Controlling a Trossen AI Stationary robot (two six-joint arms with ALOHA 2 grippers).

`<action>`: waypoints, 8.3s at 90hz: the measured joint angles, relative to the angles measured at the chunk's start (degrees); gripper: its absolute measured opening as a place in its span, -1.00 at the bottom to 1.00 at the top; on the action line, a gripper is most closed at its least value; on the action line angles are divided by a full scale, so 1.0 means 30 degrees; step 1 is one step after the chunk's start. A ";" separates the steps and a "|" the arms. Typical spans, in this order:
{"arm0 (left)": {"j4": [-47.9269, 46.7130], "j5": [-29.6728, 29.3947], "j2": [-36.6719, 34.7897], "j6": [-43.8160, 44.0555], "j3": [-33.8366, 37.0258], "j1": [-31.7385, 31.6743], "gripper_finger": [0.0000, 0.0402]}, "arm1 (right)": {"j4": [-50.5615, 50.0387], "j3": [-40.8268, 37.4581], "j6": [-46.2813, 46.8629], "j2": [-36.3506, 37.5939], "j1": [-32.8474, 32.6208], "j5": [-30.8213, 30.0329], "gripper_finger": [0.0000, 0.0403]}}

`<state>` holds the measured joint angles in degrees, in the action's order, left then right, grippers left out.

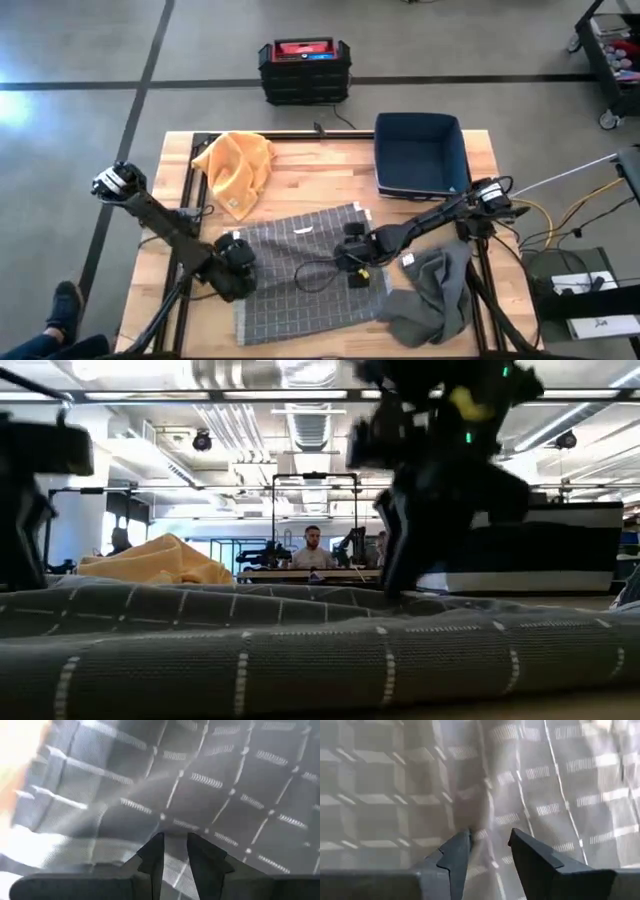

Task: Fold towel
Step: Fold the gray patterned kitchen towel

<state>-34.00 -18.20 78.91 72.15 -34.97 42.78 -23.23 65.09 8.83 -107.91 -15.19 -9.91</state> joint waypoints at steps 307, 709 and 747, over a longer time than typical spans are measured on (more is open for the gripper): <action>-0.5630 -0.0133 -0.5320 -0.0814 -0.4361 -0.2967 -0.11 | -0.2097 0.1907 -0.2589 0.1215 0.2438 0.1187 0.23; -0.5624 0.3098 -0.5217 -0.7909 0.1761 -1.2027 -0.99 | -0.4640 -0.1059 -0.5500 0.1287 0.7079 0.2833 -0.30; -0.7575 0.3109 -0.5825 -0.7937 0.0120 -1.1521 -1.00 | -0.4865 -0.0457 -0.5971 0.1251 0.7138 0.2820 -0.97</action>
<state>-56.72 -8.87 61.44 48.34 -34.61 8.22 -37.82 63.72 -9.08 -104.16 6.22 -1.45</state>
